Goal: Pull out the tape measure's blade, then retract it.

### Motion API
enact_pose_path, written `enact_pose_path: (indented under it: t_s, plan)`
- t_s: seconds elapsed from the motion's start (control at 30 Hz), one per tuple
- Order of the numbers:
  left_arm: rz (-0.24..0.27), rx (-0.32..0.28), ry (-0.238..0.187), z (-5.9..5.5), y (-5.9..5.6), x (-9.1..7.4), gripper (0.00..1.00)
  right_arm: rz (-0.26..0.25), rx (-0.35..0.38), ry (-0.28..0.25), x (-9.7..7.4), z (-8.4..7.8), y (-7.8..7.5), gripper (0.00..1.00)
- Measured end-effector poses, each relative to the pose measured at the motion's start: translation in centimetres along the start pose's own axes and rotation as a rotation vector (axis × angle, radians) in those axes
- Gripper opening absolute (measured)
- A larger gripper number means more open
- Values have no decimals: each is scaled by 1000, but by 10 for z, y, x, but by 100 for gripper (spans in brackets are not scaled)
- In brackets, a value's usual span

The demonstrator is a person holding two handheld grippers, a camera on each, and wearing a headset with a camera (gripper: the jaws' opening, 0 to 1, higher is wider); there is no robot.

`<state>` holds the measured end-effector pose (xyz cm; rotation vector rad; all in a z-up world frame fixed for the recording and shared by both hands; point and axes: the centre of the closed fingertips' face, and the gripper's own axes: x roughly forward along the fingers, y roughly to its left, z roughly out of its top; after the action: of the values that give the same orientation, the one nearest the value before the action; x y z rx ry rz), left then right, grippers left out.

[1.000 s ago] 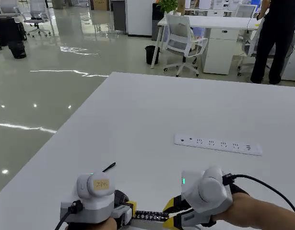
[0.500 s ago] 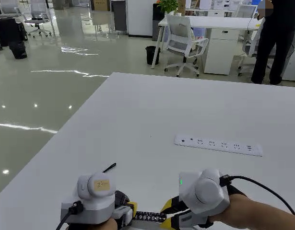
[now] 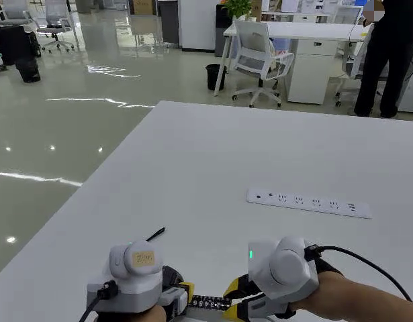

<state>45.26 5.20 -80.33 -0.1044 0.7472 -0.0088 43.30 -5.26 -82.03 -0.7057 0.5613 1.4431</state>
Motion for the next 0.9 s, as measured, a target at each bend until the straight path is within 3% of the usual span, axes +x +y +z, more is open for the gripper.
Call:
enact_pose_path:
  t_s: [0.9]
  plan:
    - [-7,-12,-1,1,2,-1,58,-1,-6,-6,8,10,0,15]
